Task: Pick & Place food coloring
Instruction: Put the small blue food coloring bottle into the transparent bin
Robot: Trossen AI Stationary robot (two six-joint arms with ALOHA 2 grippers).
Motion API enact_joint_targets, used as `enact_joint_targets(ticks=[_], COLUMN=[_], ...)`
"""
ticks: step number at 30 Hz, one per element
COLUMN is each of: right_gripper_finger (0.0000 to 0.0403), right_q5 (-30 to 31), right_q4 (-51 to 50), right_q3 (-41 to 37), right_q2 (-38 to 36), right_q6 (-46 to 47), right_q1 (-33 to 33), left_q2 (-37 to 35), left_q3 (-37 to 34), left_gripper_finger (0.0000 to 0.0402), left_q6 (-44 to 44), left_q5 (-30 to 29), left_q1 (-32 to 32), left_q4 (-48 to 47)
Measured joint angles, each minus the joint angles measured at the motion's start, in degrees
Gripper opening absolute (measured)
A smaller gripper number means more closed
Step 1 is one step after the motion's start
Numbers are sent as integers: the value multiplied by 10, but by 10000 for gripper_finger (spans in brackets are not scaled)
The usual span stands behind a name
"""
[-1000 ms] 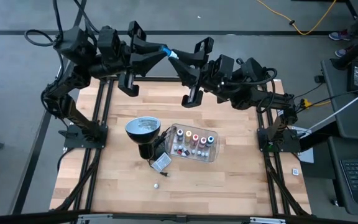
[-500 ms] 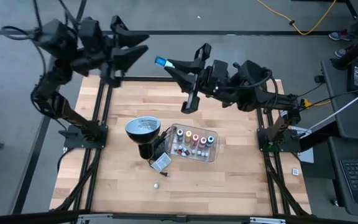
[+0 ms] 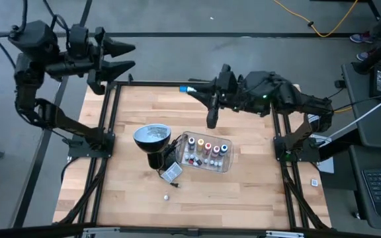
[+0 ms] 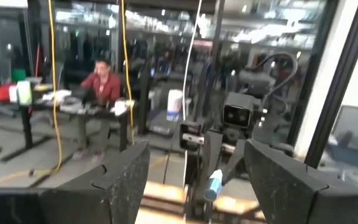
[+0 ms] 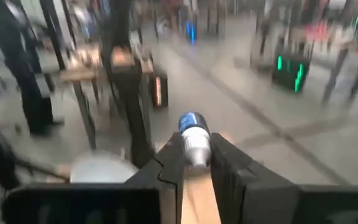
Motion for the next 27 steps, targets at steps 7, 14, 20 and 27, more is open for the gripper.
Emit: enact_joint_targets(ticks=[7,14,20,27], right_gripper_finger=[59,59,59,59], right_q5=[-18,-86,-135,-185], right_q4=[-203,-329,-328,-235], right_q3=[0,-11,-100,-247], right_q2=[7,36,47,47], right_q6=[134,214,242,264], right_q1=[0,6,19,34], left_q2=[-20,-36,-45,-48], left_q3=[0,0,0,0], left_gripper_finger=[254,253,253,255], left_q6=[-12,-19,-19,-19], left_q5=[0,-34,-38,-38], left_q1=[8,8,8,8], left_q4=[-95,-157,-162,-165])
